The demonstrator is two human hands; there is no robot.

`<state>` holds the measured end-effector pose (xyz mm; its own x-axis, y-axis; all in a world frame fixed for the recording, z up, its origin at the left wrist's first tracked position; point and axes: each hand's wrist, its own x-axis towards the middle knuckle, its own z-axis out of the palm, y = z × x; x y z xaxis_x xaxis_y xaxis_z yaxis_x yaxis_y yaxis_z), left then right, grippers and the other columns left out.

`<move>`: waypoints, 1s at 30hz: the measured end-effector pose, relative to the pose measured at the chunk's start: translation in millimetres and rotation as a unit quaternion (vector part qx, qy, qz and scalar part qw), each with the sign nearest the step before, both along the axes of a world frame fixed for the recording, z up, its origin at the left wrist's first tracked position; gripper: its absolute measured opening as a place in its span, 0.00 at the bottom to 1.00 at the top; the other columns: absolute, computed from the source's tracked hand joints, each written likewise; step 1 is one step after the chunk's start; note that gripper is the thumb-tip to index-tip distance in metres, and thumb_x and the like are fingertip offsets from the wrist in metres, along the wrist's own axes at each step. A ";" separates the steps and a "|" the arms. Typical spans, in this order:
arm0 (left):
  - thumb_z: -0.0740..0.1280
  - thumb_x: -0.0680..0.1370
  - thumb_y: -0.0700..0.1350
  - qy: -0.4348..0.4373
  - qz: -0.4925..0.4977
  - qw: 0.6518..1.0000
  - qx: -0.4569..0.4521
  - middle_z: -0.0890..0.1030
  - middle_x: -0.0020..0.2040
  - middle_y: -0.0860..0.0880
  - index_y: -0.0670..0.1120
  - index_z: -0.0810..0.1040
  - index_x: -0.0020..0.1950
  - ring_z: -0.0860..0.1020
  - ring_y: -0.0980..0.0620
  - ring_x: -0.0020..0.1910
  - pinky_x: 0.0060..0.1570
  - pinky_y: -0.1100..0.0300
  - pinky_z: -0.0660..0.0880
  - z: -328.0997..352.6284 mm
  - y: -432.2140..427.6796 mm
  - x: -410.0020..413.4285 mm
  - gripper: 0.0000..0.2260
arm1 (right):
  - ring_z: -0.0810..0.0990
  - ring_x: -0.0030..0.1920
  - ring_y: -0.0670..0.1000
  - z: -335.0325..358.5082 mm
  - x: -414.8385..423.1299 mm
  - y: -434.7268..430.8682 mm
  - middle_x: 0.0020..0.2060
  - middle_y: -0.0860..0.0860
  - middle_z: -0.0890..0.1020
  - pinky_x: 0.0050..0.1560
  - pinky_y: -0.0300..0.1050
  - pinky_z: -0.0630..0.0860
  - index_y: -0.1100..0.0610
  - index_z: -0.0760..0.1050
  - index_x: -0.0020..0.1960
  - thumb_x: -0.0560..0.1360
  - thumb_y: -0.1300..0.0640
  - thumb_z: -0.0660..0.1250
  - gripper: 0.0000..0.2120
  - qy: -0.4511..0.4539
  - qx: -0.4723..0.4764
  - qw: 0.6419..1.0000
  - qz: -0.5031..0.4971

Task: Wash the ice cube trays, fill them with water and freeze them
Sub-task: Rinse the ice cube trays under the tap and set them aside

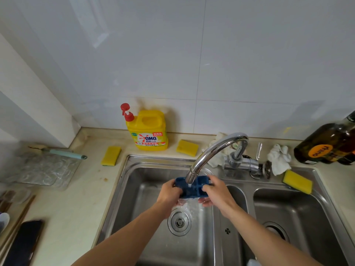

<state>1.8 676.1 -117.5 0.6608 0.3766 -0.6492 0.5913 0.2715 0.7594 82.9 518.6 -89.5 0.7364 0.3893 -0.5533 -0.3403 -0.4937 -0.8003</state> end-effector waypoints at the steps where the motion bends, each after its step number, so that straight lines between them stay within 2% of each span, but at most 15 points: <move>1: 0.61 0.77 0.32 -0.002 0.000 1.000 0.023 0.85 0.44 0.44 0.48 0.81 0.52 0.81 0.48 0.41 0.36 0.59 0.78 -1.3 1.2 0.2 0.14 | 0.88 0.39 0.58 0.9 -0.6 1.0 0.49 0.58 0.84 0.41 0.52 0.86 0.53 0.74 0.62 0.80 0.64 0.63 0.13 0.007 0.007 1.000 0.003; 6: 0.61 0.77 0.36 0.009 -0.022 0.998 0.063 0.84 0.43 0.46 0.50 0.80 0.50 0.77 0.49 0.40 0.34 0.59 0.74 -1.0 6.5 -1.8 0.12 | 0.88 0.37 0.58 2.0 -5.4 6.5 0.48 0.58 0.84 0.36 0.51 0.85 0.54 0.74 0.57 0.79 0.58 0.68 0.07 0.013 -0.003 1.000 0.004; 9: 0.62 0.75 0.35 -0.015 -0.037 0.997 0.067 0.84 0.44 0.46 0.51 0.78 0.50 0.80 0.48 0.43 0.38 0.56 0.77 3.0 5.2 -1.7 0.12 | 0.88 0.36 0.58 -1.0 -3.6 4.2 0.46 0.60 0.85 0.35 0.52 0.85 0.58 0.73 0.54 0.79 0.61 0.66 0.05 0.027 -0.014 0.999 -0.015; 12: 0.61 0.75 0.32 -0.031 -0.032 0.998 0.045 0.84 0.49 0.44 0.50 0.79 0.53 0.83 0.45 0.49 0.44 0.52 0.83 7.4 4.5 2.2 0.16 | 0.88 0.37 0.58 -5.1 -4.8 1.6 0.46 0.61 0.84 0.38 0.53 0.86 0.61 0.73 0.54 0.80 0.64 0.64 0.04 0.060 -0.048 0.997 0.013; 14: 0.60 0.76 0.30 -0.032 -0.022 0.998 0.041 0.83 0.51 0.44 0.48 0.79 0.54 0.84 0.45 0.49 0.40 0.55 0.83 9.3 5.3 4.4 0.16 | 0.88 0.36 0.58 -7.7 -7.5 1.6 0.45 0.61 0.84 0.37 0.52 0.86 0.61 0.73 0.54 0.80 0.65 0.64 0.03 0.064 -0.062 0.995 0.032; 18: 0.59 0.78 0.30 -0.026 0.042 0.999 0.012 0.83 0.50 0.43 0.45 0.77 0.55 0.86 0.49 0.42 0.35 0.60 0.80 5.6 6.6 2.8 0.14 | 0.87 0.37 0.53 -9.2 -9.8 5.2 0.46 0.58 0.84 0.33 0.46 0.83 0.59 0.75 0.52 0.80 0.61 0.66 0.02 0.005 -0.072 0.997 0.032; 21: 0.58 0.79 0.30 -0.009 0.076 0.997 0.001 0.84 0.50 0.41 0.44 0.77 0.55 0.86 0.46 0.43 0.38 0.55 0.83 -0.9 7.0 3.3 0.13 | 0.87 0.37 0.56 -5.5 -9.7 10.4 0.43 0.59 0.85 0.38 0.53 0.85 0.58 0.76 0.52 0.79 0.57 0.67 0.05 -0.013 -0.051 0.999 0.014; 24: 0.59 0.78 0.30 0.005 0.060 0.998 -0.018 0.85 0.50 0.41 0.45 0.79 0.54 0.86 0.43 0.45 0.39 0.54 0.83 -4.9 6.9 2.2 0.15 | 0.87 0.34 0.58 0.6 -9.2 11.7 0.42 0.60 0.86 0.39 0.57 0.86 0.59 0.76 0.52 0.79 0.52 0.69 0.10 -0.017 -0.034 0.999 -0.004; 27: 0.60 0.78 0.30 0.013 0.030 0.999 -0.016 0.86 0.44 0.43 0.48 0.81 0.54 0.87 0.47 0.39 0.36 0.56 0.81 -7.3 7.0 0.2 0.16 | 0.87 0.34 0.55 5.5 -11.2 8.1 0.44 0.58 0.85 0.37 0.54 0.85 0.60 0.76 0.52 0.80 0.53 0.69 0.10 -0.041 -0.031 0.999 -0.010; 30: 0.60 0.80 0.32 0.019 0.025 0.999 0.007 0.86 0.40 0.45 0.46 0.80 0.52 0.86 0.49 0.35 0.33 0.59 0.80 -8.6 5.7 3.5 0.12 | 0.87 0.36 0.53 7.4 -15.0 3.2 0.45 0.55 0.84 0.35 0.50 0.85 0.57 0.77 0.52 0.80 0.53 0.68 0.07 -0.071 -0.028 0.997 -0.014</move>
<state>5.3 681.8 -126.1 0.6156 0.4171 -0.6686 0.6063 0.2914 0.7400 67.9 521.8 -82.2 0.8186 0.3386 -0.4639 -0.2405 -0.5315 -0.8122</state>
